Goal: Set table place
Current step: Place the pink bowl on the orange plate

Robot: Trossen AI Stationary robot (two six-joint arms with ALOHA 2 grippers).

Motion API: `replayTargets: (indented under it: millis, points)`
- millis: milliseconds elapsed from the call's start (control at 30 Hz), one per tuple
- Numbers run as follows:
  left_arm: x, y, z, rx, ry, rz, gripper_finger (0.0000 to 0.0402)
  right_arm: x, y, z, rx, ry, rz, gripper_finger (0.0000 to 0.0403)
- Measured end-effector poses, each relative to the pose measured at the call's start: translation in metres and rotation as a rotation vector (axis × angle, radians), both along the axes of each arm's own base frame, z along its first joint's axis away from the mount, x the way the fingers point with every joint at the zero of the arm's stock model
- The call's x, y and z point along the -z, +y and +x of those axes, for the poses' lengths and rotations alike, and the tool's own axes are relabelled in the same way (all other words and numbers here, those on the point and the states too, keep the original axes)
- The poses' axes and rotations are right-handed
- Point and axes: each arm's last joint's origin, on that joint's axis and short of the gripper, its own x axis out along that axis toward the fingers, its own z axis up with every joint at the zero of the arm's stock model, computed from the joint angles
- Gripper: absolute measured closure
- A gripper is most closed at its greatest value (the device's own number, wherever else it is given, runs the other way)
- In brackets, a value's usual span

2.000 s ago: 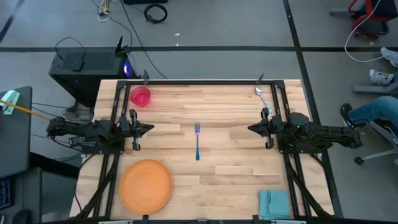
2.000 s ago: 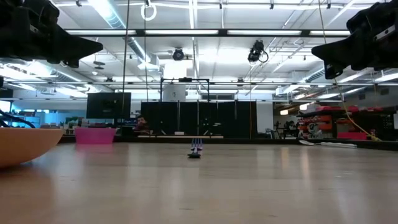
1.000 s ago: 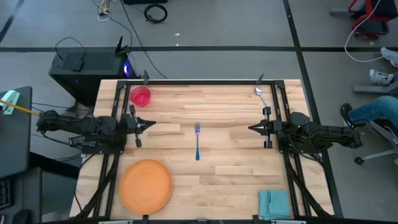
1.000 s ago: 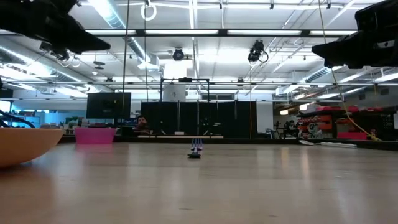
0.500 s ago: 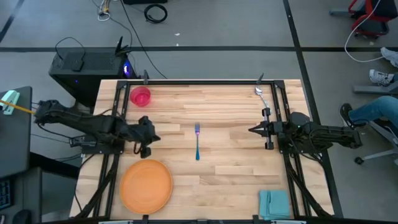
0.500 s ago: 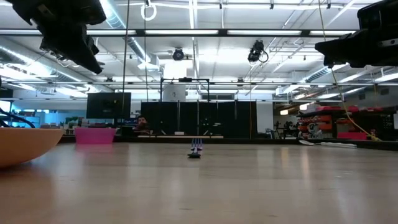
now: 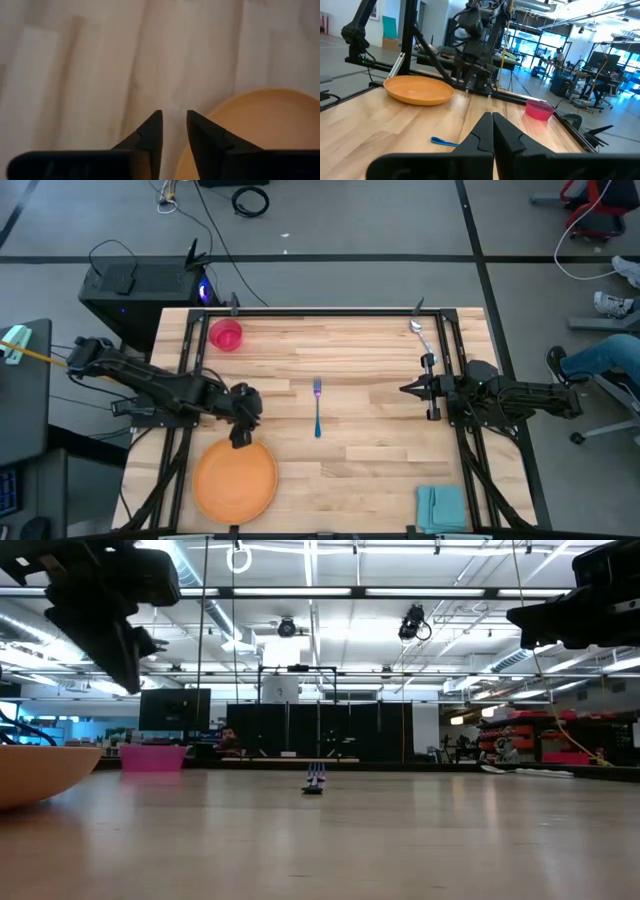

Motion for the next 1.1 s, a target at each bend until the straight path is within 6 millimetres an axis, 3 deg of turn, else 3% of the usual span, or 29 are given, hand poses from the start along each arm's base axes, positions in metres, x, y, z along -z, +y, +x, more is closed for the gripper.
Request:
replayTargets:
  millis: [300,867,1100]
  points:
    - [0.027,-0.001,-0.005,-0.002,0.184,-0.034,0.0283,0.0,0.0,0.0,0.0,0.001,0.0,0.0401]
    - [0.048,-0.005,0.002,0.031,0.313,-0.068,0.0285,0.001,0.0,0.0,0.0,0.014,0.002,0.0401]
    - [0.047,-0.005,0.002,0.026,0.311,-0.076,0.0291,0.001,0.0,0.0,0.0,0.014,0.002,0.04]
